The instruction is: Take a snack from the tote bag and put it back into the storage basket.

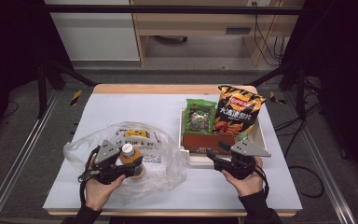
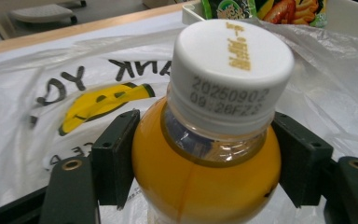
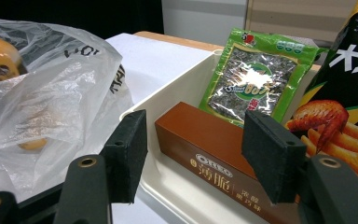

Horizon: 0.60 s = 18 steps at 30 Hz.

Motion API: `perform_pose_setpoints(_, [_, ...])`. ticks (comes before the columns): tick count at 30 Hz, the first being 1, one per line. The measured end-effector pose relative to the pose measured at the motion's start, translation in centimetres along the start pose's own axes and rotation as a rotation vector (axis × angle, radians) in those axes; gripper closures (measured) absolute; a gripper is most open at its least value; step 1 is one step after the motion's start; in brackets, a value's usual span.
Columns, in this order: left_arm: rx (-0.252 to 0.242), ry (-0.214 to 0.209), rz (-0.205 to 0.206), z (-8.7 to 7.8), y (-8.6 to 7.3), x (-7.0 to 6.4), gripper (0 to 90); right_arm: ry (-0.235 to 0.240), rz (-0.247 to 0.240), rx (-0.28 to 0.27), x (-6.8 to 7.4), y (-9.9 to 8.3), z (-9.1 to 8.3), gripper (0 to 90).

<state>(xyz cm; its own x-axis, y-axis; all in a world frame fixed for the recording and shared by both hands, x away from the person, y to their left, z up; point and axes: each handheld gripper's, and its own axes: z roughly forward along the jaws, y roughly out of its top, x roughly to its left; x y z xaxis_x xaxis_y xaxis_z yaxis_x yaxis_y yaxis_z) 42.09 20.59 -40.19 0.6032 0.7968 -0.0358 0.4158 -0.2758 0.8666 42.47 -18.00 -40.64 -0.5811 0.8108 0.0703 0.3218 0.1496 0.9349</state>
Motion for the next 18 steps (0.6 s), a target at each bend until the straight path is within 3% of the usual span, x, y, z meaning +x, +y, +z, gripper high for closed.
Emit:
perform_pose_setpoints(12, [-0.014, 0.001, -0.008, 0.6, -0.5, 0.2, 29.7, 0.008, -0.01, -0.007, 0.3, 0.1, 0.1, 41.0])
perform_pose_setpoints(18, [-0.042, 0.004, 0.003, -0.8, -0.3, 0.0, 24.8, 0.036, -0.021, -0.024, 0.8, 0.5, 0.1, 40.9])
